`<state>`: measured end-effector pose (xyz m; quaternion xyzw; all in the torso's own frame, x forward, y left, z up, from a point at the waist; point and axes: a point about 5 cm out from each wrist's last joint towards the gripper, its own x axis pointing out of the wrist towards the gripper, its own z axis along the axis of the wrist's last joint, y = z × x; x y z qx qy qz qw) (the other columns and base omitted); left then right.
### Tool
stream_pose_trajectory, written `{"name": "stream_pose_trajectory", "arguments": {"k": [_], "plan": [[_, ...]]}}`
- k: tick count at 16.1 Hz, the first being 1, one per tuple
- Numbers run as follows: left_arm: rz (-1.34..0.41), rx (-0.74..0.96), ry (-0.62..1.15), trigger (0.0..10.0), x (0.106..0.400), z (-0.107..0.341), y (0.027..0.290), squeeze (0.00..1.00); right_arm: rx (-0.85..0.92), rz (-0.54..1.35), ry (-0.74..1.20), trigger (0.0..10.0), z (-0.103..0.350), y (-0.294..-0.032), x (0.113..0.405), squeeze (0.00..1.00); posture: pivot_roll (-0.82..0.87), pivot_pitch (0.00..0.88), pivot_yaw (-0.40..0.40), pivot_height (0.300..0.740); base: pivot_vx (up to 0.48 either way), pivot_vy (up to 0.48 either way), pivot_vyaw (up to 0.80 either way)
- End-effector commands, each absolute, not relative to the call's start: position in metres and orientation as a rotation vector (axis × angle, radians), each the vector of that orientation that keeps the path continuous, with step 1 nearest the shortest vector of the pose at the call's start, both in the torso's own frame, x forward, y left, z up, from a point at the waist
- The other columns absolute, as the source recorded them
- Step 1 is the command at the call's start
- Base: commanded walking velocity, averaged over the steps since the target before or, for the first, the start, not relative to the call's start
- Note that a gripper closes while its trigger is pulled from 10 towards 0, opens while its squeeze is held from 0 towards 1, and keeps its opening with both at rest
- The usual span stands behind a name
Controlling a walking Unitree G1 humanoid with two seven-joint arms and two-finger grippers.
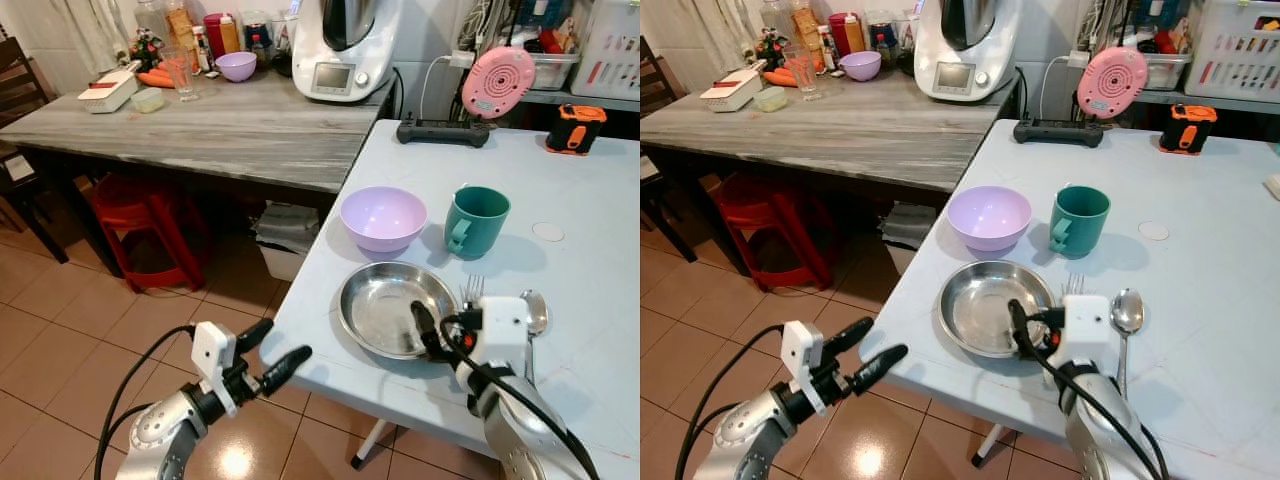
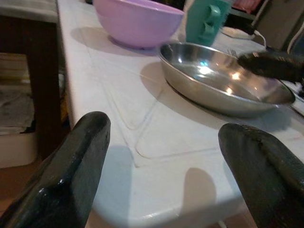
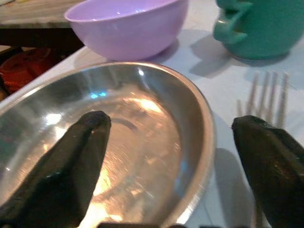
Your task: Setting the table
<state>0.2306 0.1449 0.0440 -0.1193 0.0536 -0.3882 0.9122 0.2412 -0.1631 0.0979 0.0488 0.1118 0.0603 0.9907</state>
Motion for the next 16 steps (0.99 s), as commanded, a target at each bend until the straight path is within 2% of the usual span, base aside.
{"name": "stream_pose_trajectory", "arguments": {"k": [1, 10, 16], "plan": [[-0.806, -0.227, 0.116, 10.0, 0.229, 0.042, 0.148, 0.0, 0.121, 0.145, 0.244, 0.0, 0.097, -0.158, 0.244, 0.0, -0.16, 0.02, 0.075, 0.74, 0.0, 0.0, 0.0], [-0.876, -0.184, 0.079, 10.0, 0.227, 0.045, 0.148, 0.0, 0.188, 0.157, 0.315, 0.0, 0.093, -0.153, 0.25, 0.0, -0.15, 0.017, 0.071, 0.74, 0.0, 0.0, 0.0], [-0.898, -0.118, 0.027, 10.0, 0.248, 0.061, 0.146, 0.0, 0.235, 0.141, 0.359, 0.0, 0.089, -0.153, 0.251, 0.0, -0.15, 0.009, 0.074, 0.74, 0.0, 0.0, 0.0]]}}
